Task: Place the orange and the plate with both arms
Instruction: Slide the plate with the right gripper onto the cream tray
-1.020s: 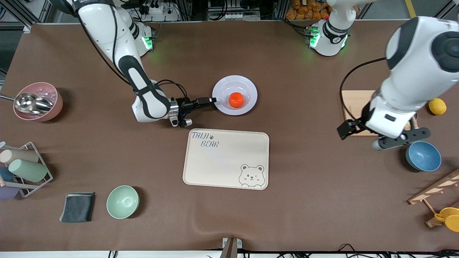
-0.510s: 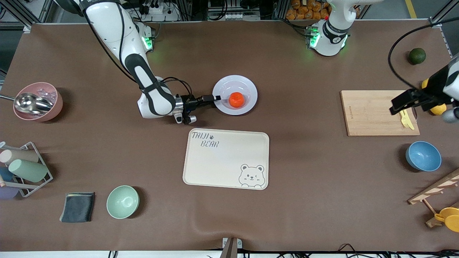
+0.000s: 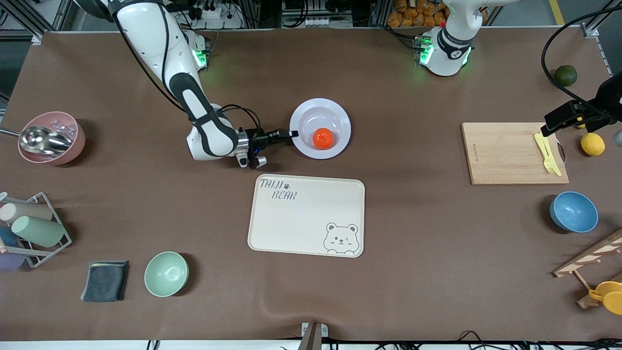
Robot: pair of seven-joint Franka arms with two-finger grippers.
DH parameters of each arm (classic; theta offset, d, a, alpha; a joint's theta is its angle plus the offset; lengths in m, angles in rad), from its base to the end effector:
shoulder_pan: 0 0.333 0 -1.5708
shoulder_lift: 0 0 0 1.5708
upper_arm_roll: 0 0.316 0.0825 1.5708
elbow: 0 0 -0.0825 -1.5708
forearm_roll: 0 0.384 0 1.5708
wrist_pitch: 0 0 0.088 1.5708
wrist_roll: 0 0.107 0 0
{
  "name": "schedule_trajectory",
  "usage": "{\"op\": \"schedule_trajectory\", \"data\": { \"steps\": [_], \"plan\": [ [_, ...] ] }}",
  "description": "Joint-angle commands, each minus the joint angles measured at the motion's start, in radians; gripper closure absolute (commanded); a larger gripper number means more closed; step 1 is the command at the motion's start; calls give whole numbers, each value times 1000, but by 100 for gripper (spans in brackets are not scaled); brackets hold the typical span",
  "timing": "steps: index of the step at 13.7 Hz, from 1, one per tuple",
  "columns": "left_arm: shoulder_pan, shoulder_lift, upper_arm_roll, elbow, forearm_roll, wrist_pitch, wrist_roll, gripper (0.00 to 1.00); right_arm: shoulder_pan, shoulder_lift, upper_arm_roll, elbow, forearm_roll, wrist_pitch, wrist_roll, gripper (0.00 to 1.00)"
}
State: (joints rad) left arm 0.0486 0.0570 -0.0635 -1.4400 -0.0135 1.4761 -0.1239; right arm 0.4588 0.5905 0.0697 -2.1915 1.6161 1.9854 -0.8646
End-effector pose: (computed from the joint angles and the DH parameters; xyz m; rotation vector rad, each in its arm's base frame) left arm 0.5629 -0.0087 0.6456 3.1213 0.1686 -0.0343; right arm 0.4024 0.3105 0.1076 -1.9278 0.0021 0.4388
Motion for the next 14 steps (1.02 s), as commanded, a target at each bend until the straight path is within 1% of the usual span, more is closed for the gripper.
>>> {"op": "schedule_trajectory", "data": {
  "steps": [1, 2, 4, 5, 8, 9, 10, 12, 14],
  "plan": [
    [8, -32, 5, -25, -8, -33, 32, 0, -17, -8, -1, -5, 37, -6, -24, 100],
    [13, -49, 5, -27, -8, -49, 30, 0, -29, -6, -1, -5, 47, -34, -25, 100],
    [13, -49, 5, -31, -6, -48, 30, 0, -61, -9, -2, -4, 50, -85, -27, 100],
    [13, -57, 4, -48, -6, -48, 30, 0, -74, -11, -2, -2, 50, -111, -28, 100],
    [20, -60, 4, -69, -5, -48, 33, 0, -107, -26, -1, 4, 50, -143, -24, 100],
    [30, -60, 1, -68, -5, -48, 35, 0, -130, -28, -1, 12, 51, -176, -15, 100],
    [30, -57, 1, -60, 0, -46, 35, 0, -146, -28, -1, 27, 62, -186, -11, 100],
    [31, -57, -1, -62, 0, -39, 36, 0, -141, -26, -4, 80, 137, -177, 28, 100],
    [30, -55, -1, -60, 0, -24, 36, 0, -152, -24, -8, 157, 145, -130, 106, 100]
  ]
}}
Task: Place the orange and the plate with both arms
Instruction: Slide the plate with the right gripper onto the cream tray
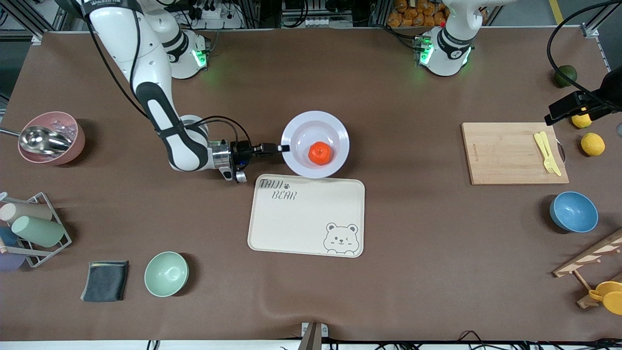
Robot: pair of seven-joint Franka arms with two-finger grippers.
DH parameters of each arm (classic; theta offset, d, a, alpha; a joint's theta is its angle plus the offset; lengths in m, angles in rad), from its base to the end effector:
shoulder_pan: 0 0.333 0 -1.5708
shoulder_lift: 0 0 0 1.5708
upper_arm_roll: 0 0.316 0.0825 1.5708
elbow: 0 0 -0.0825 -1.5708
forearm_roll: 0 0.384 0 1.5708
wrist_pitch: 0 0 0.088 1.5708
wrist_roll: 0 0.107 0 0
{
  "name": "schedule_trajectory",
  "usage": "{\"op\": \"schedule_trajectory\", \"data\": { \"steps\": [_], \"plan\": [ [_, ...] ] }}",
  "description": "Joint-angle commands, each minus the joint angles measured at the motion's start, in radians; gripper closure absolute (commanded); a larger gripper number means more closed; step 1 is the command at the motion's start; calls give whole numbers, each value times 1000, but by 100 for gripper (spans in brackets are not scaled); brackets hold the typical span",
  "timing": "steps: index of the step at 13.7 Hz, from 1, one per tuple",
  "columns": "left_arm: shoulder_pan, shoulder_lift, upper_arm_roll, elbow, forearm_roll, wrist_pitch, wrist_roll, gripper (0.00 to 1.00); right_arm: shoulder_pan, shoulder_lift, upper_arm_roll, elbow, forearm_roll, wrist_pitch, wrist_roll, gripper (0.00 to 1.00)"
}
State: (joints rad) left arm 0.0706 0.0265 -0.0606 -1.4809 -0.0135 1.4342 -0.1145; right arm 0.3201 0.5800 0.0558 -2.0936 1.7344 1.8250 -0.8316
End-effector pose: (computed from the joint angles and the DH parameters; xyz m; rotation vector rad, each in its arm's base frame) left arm 0.5488 0.0044 0.6403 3.1223 0.1924 -0.1155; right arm 0.4841 0.2779 0.1555 -1.6971 0.1459 0.2891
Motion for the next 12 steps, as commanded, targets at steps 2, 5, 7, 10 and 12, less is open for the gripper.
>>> {"op": "schedule_trajectory", "data": {
  "steps": [2, 5, 7, 10, 12],
  "plan": [
    [8, -20, -5, -18, -5, 32, 30, 0, -19, 4, 3, 151, 27, 95, 133, 100],
    [3, -14, -8, -19, -3, 54, 30, 0, -7, 49, 6, 272, 27, 232, 189, 100],
    [3, -14, -8, -21, -5, 55, 30, 0, -10, 104, 4, 337, 27, 234, 197, 100],
    [0, -10, -8, -24, -3, 57, 30, 0, -18, 181, 3, 389, 17, 232, 106, 100],
    [1, -8, -8, -27, -3, 57, 30, 0, -32, 204, 4, 396, 14, 227, 65, 100]
  ]
}}
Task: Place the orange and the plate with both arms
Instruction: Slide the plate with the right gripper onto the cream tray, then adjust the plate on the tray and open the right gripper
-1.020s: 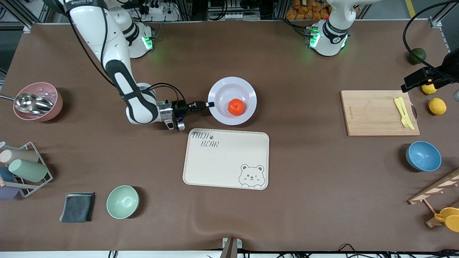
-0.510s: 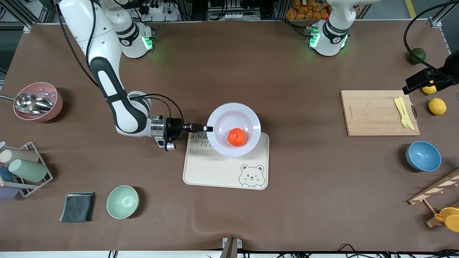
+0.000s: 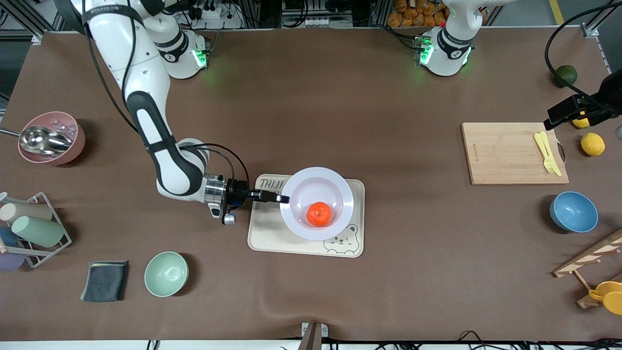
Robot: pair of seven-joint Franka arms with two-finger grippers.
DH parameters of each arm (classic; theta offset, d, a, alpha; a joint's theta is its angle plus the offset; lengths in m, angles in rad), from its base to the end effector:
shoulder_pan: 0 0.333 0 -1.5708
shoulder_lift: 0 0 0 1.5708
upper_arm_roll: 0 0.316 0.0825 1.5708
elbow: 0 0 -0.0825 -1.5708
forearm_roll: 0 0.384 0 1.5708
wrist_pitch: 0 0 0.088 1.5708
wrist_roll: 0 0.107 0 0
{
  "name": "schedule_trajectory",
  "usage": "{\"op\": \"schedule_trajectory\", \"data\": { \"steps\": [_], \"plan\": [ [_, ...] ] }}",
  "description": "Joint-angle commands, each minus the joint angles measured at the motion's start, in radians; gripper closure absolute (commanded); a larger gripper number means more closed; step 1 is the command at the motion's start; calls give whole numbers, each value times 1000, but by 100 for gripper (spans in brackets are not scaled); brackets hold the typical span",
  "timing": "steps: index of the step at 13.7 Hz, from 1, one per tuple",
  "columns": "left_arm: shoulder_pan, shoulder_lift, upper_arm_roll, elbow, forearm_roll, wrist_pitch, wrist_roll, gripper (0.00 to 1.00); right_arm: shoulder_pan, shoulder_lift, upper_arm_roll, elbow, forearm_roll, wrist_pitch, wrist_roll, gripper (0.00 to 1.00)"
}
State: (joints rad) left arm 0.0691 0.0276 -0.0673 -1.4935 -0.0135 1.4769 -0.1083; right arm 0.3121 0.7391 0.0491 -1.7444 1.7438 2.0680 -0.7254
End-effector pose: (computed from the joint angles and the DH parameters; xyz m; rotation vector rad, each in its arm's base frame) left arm 0.5538 0.0000 0.6373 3.1232 0.1706 -0.0702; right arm 0.6006 0.2787 0.1637 -1.8131 0.2474 0.0623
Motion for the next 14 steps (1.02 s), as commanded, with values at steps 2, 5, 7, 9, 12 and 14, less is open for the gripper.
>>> {"op": "schedule_trajectory", "data": {
  "steps": [2, 5, 7, 9, 12, 14],
  "plan": [
    [3, -8, -2, -16, -2, 14, 24, 0, -25, 54, 9, 45, 0, -16, -64, 100],
    [1, -8, -2, -16, 0, 16, 24, 0, -36, 71, 9, 45, -4, -16, -97, 100],
    [1, -8, -2, -16, 0, 20, 24, 0, -34, 72, 2, 48, -65, -6, -95, 100],
    [3, -6, -2, -16, 0, 20, 24, 0, -39, 72, 2, 45, -78, -5, -100, 100],
    [5, -8, -2, -16, -2, 20, 24, 0, -22, 83, 3, 49, -76, 23, -97, 100],
    [6, -6, -2, -16, -2, 20, 24, 0, -12, 88, 3, 51, -70, 29, -101, 79]
  ]
}}
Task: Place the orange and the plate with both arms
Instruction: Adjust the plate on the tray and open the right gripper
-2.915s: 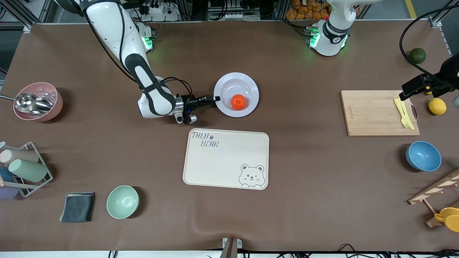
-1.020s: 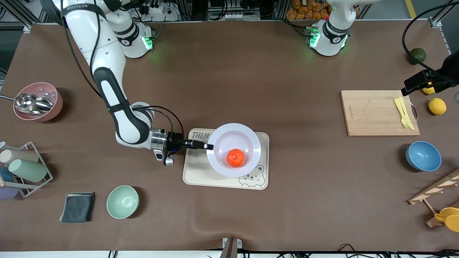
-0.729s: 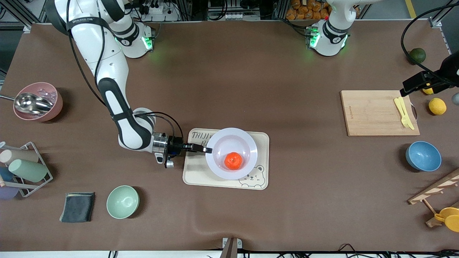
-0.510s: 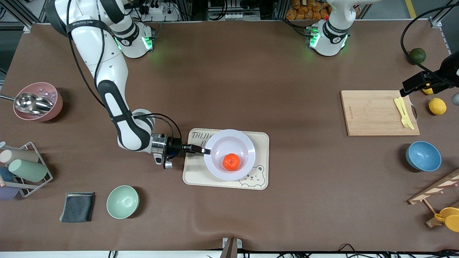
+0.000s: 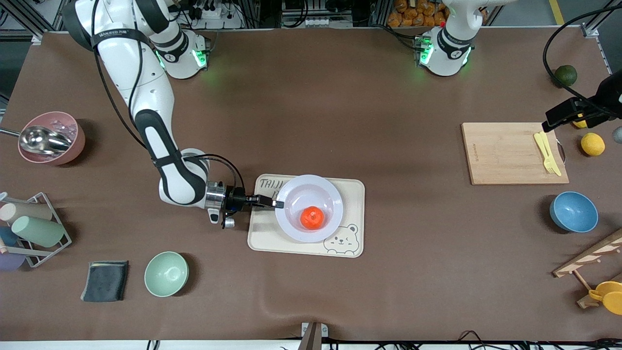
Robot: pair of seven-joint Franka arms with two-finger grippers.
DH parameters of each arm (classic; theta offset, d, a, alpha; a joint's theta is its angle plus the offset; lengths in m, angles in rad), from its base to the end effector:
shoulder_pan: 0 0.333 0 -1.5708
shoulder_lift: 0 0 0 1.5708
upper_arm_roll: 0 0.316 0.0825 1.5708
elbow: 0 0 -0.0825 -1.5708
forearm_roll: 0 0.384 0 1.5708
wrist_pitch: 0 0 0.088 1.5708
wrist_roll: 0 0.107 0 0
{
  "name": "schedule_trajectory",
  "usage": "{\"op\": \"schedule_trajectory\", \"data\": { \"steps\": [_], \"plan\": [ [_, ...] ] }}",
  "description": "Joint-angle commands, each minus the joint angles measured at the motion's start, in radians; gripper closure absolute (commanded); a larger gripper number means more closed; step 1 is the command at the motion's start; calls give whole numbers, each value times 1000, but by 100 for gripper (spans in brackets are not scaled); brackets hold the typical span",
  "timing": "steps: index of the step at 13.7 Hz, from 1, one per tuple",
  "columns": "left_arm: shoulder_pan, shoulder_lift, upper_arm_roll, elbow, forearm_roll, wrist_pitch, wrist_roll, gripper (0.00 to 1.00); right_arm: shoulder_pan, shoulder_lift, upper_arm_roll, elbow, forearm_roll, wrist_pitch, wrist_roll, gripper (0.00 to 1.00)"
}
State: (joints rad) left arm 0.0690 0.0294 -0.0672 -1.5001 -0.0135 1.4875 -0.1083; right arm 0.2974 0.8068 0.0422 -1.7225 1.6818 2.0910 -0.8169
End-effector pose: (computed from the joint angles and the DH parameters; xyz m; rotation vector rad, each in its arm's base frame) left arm 0.5554 0.0001 0.6342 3.1230 0.1708 -0.0668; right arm 0.6003 0.2616 0.1242 -1.8942 0.1698 0.0276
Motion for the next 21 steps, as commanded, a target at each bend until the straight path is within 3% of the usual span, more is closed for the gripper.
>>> {"op": "schedule_trajectory", "data": {
  "steps": [1, 2, 4, 10, 14, 21],
  "plan": [
    [6, -6, -2, -9, -2, 10, 24, 0, 14, 20, 10, 29, -8, 17, -11, 68],
    [6, -5, -2, -8, -2, 10, 24, 0, 15, 19, 10, 32, -8, 27, -15, 55],
    [6, -5, -2, -5, -2, 10, 24, 0, 14, 20, 10, 34, -14, 29, -18, 46],
    [6, -5, -2, 3, 0, 10, 22, 0, -3, 19, 7, 46, -54, 29, -2, 48],
    [9, -3, 0, 12, 1, 10, 18, 0, -17, 19, 7, 46, -93, 27, -2, 36],
    [9, -5, 6, 29, -2, 8, 18, 0, -53, 9, 5, 46, -186, 15, 54, 38]
  ]
}}
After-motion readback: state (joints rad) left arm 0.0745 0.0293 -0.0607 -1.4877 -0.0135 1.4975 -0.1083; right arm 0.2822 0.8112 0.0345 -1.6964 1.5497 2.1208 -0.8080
